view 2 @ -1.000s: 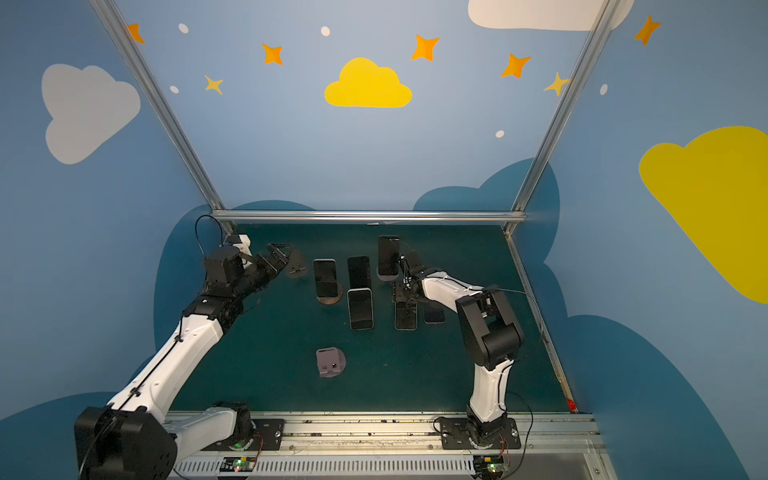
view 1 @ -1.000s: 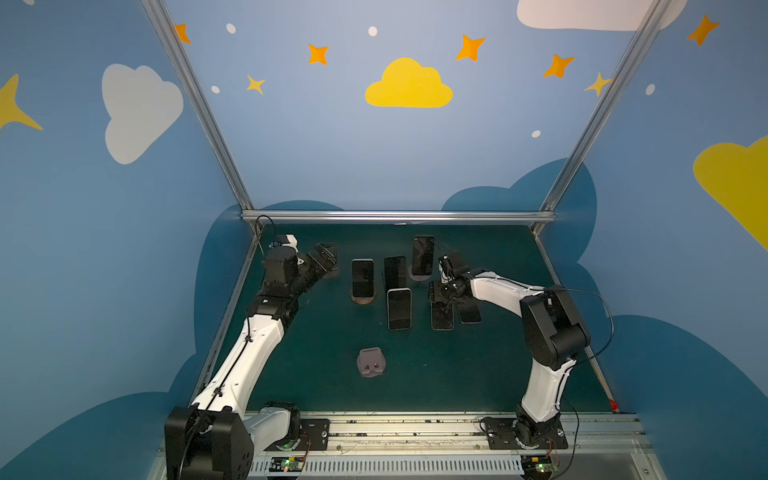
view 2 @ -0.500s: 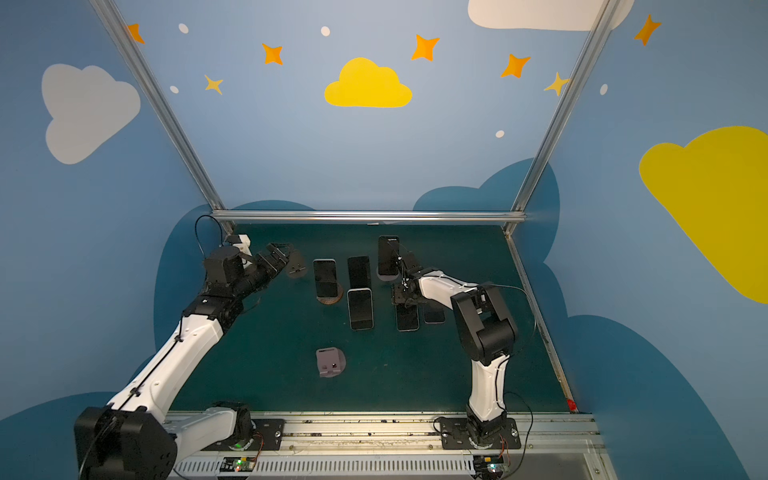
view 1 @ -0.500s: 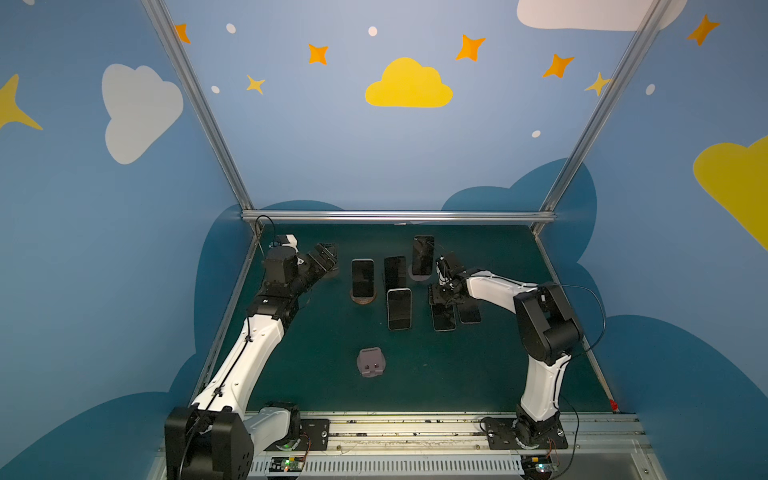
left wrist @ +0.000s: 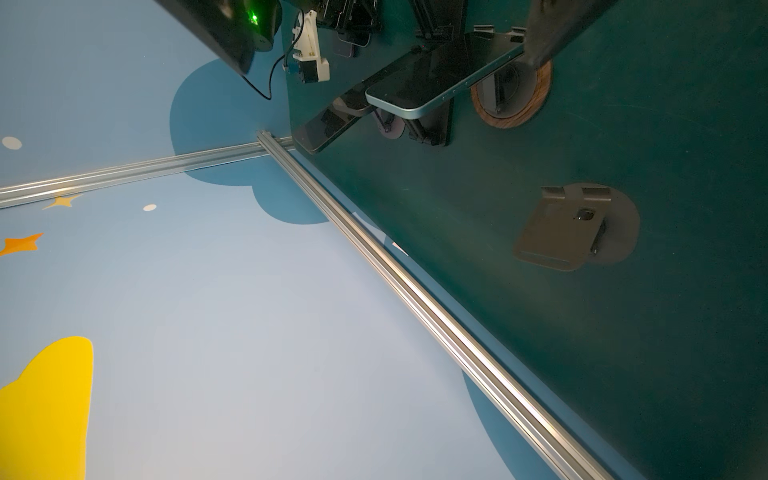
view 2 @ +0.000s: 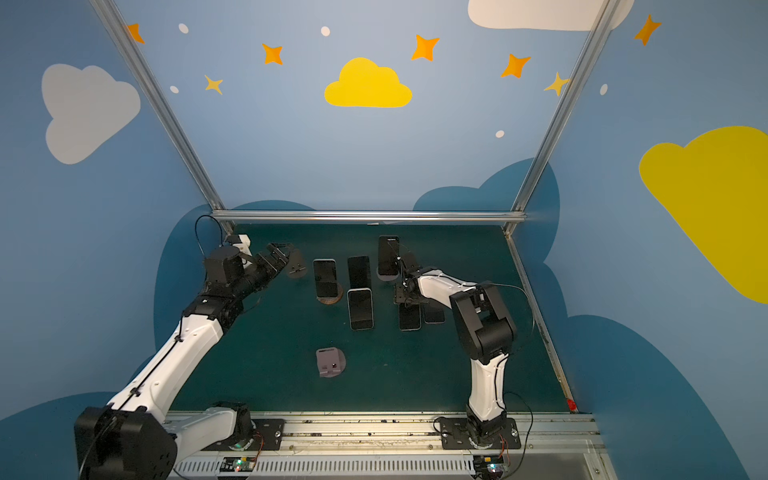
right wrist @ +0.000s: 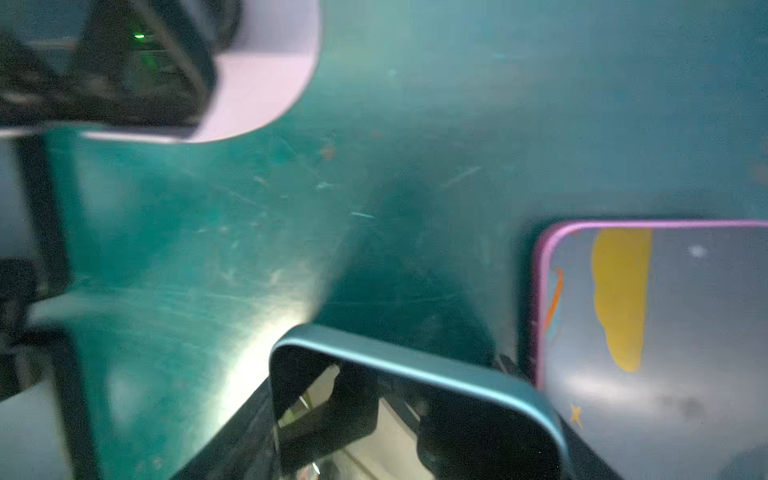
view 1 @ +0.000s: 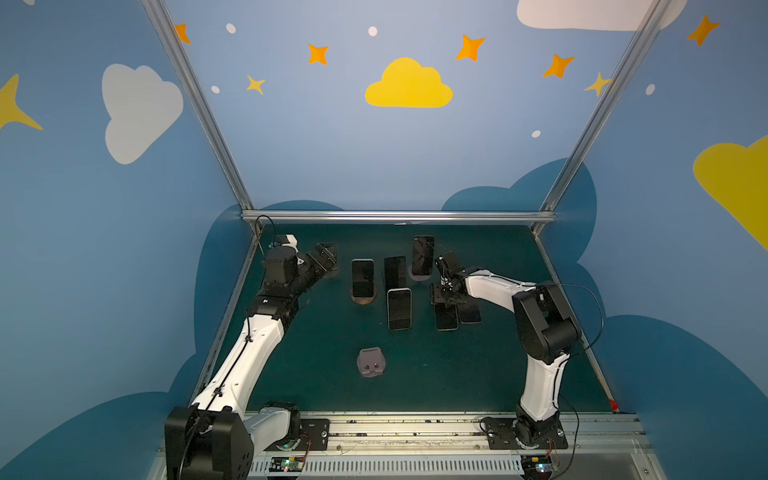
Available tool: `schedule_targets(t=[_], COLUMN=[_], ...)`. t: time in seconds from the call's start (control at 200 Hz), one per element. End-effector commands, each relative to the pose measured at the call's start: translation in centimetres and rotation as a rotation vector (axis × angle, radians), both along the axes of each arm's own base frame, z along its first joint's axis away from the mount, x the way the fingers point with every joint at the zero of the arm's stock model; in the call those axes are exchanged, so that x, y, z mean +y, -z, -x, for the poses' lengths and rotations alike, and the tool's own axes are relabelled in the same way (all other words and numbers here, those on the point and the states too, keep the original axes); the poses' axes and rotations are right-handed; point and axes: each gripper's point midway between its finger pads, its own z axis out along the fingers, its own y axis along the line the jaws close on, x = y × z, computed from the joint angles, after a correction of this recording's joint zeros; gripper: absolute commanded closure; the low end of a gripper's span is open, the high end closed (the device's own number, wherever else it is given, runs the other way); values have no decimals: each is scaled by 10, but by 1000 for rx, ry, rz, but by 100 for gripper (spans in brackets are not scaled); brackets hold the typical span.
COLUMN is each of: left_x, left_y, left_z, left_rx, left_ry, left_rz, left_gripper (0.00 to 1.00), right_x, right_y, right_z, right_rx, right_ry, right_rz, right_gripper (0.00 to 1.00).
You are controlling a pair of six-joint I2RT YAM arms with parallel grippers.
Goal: Remove the phone from the phone stand
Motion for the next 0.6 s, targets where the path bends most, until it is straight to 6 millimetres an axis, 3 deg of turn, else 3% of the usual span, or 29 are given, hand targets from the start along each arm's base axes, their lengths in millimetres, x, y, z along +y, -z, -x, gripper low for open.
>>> schedule_targets(t=[0.0,0.3,0.596], left_x=[-1,-1,-1], left_y=[-13,-13,-15], left_z=[-2,-2,-2], left_rx=[-36,-36,-42], left_ry=[4,5,6], left_rz=[5,3,5], left_gripper=[0,0,0], right_x=[-12,-13,5], right_y=[12,14,10], right_z=[6,6,11], right_rx=[24,31,38], right_ry=[20,20,-50], right_rz=[131,144,37], right_gripper=[28,26,23])
